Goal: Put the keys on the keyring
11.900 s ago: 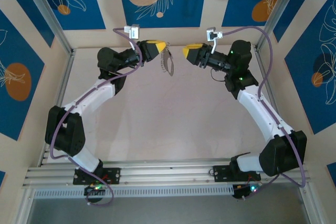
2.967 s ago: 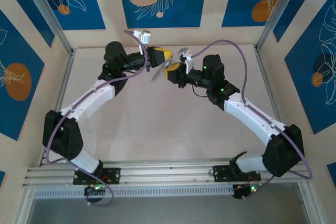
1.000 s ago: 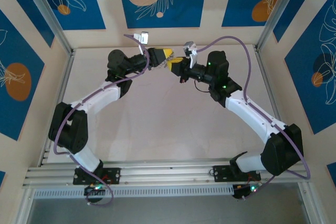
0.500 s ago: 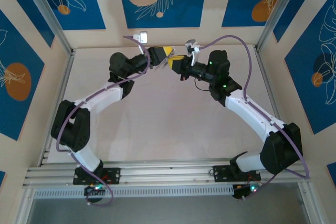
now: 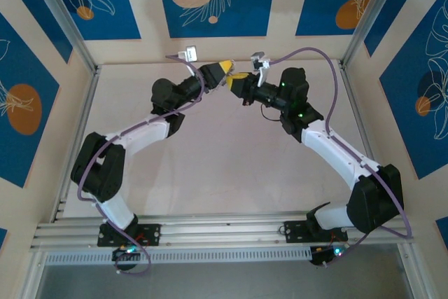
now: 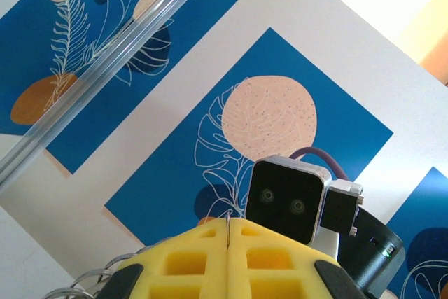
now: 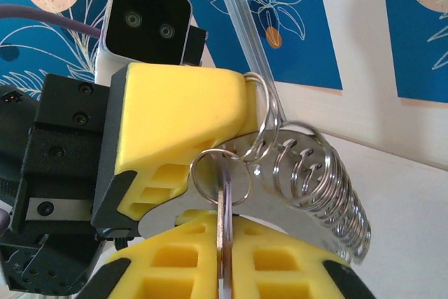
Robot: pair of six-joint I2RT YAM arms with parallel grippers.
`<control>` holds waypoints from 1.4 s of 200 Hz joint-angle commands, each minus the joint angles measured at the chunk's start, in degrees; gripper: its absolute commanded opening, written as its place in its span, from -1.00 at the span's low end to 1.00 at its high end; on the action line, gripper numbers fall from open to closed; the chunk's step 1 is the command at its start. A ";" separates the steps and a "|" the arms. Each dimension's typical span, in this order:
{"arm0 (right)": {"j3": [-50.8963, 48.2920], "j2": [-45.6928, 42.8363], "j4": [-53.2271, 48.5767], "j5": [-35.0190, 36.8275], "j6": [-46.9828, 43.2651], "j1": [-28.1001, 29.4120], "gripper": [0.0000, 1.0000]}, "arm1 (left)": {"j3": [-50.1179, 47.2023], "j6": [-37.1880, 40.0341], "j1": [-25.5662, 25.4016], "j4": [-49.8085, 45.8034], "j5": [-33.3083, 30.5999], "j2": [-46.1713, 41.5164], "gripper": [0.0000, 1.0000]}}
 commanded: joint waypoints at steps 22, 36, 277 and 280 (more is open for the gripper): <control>-4.00 -6.31 1.17 1.20 3.36 -3.59 -0.42 | -0.54 0.61 -1.93 4.46 -3.31 0.37 -1.00; -4.79 -8.25 1.26 0.92 4.01 -4.66 -0.35 | -0.65 0.74 -1.98 4.72 -3.86 0.45 -1.00; 0.93 5.34 23.35 -4.99 33.29 -7.30 -0.08 | -1.13 3.08 -2.39 4.79 -3.10 -0.33 -1.00; 0.93 5.30 23.35 -5.05 33.37 -7.19 -0.08 | -1.12 3.07 -2.43 4.74 -3.12 -0.33 -1.00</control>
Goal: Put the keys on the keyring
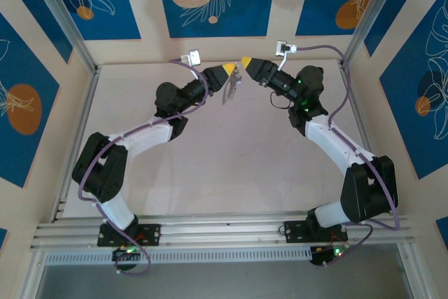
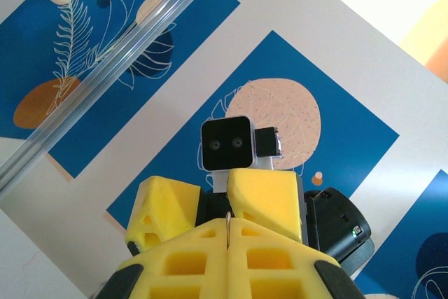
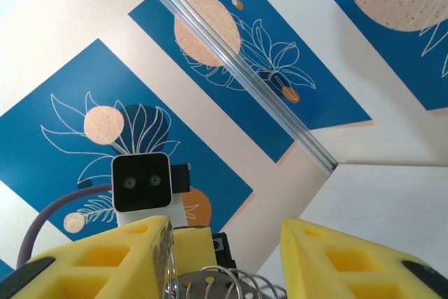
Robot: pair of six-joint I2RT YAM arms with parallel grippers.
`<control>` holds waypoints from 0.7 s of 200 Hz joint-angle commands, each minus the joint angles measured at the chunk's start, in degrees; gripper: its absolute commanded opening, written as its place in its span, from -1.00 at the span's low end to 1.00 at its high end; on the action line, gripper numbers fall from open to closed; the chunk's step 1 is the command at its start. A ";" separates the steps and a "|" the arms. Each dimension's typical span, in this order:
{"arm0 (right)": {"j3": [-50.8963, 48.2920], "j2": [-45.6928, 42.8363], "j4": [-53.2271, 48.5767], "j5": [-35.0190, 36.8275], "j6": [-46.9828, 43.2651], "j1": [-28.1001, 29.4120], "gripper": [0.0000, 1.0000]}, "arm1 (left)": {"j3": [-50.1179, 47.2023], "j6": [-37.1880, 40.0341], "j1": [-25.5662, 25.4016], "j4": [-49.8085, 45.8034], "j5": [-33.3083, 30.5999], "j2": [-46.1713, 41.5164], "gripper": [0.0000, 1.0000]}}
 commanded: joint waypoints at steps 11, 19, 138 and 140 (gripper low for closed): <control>1.98 0.97 2.06 -1.19 0.81 1.24 -0.08 | -0.05 1.25 -0.66 3.65 -0.08 -0.54 -1.00; 1.98 1.00 2.10 -1.40 0.82 1.53 -0.08 | -0.09 1.21 -0.66 3.69 -0.08 -0.50 -1.00; 1.48 0.51 1.58 -3.43 -0.06 2.87 -0.14 | -0.08 1.59 -0.66 3.65 -0.20 -0.54 -1.00; 1.44 0.43 1.50 -3.44 -0.11 2.87 -0.14 | -0.07 1.60 -0.66 3.67 -0.20 -0.52 -1.00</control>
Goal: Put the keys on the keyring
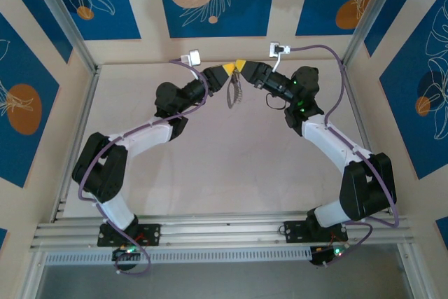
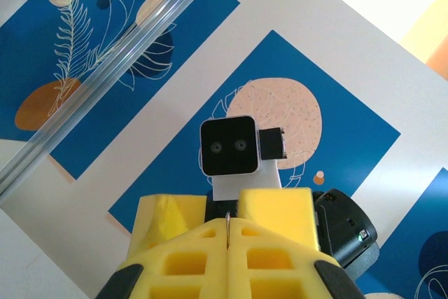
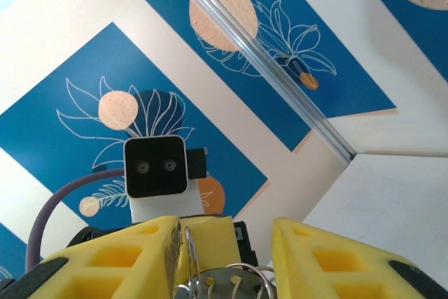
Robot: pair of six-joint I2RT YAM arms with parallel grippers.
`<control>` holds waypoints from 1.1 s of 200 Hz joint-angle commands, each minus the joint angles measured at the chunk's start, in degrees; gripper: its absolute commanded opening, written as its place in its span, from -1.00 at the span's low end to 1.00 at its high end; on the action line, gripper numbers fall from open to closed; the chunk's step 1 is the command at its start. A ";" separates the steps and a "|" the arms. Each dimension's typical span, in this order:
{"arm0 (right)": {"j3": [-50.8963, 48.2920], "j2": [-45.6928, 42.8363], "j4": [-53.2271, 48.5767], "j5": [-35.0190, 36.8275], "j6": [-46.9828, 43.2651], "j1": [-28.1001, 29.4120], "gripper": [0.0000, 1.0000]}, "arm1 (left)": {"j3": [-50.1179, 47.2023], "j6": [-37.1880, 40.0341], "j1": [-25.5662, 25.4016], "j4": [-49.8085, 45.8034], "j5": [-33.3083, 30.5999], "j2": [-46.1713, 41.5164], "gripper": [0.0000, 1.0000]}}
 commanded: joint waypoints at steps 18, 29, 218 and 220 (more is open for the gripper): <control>0.82 -0.95 -0.06 -1.55 -0.87 0.85 -0.15 | -0.09 1.09 -0.64 3.73 -0.21 -0.48 -1.00; 0.73 -1.21 -0.43 -1.46 -0.96 0.89 -0.21 | -0.06 1.10 -0.62 3.74 -0.17 -0.61 -1.00; 0.12 -1.38 -0.04 -2.69 -0.64 -0.10 -0.63 | 0.04 1.10 -0.62 3.74 0.12 -0.59 -1.00; 0.16 -1.42 -0.03 -2.66 -0.64 -0.14 -0.64 | 0.03 1.09 -0.64 3.69 0.06 -0.62 -1.00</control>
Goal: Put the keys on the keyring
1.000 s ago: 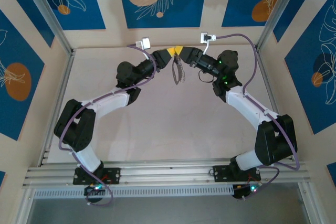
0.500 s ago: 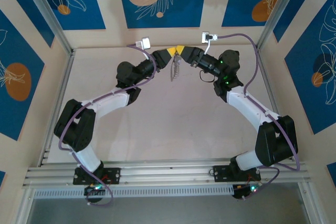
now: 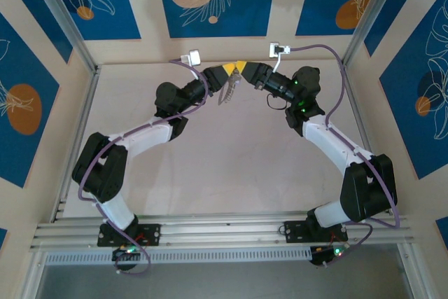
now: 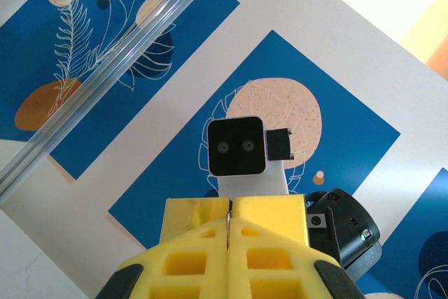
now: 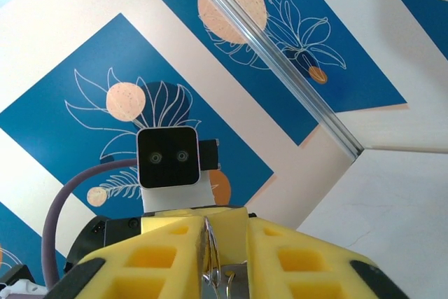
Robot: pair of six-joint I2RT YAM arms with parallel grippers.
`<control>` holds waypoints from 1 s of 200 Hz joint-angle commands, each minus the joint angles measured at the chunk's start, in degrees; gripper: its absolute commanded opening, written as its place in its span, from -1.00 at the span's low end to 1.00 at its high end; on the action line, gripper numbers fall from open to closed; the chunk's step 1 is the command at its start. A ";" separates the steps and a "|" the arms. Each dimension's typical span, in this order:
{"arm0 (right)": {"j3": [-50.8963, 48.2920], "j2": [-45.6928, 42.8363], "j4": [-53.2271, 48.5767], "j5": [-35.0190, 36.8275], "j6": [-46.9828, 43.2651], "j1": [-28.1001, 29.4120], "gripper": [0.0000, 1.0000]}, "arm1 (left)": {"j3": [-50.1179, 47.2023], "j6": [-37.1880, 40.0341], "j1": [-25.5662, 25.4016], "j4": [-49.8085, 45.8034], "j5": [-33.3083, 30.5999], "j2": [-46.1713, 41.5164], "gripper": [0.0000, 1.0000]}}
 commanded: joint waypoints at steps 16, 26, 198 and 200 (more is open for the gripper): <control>0.24 -0.70 0.13 -1.23 -0.49 0.52 -0.76 | 0.13 1.14 -0.65 3.65 0.09 -0.64 -1.00; 0.38 -0.71 0.17 -1.62 -0.50 0.59 -0.82 | 0.19 1.19 -0.59 3.58 0.11 -0.62 -1.00; 17.91 5.17 -25.08 -25.92 -18.09 -7.58 -1.00 | 9.70 8.71 8.18 -16.42 19.90 -3.03 -0.22; 18.27 5.41 -25.69 -26.41 -18.37 -7.69 -1.00 | 9.98 9.00 8.20 -16.99 20.30 -2.92 -0.22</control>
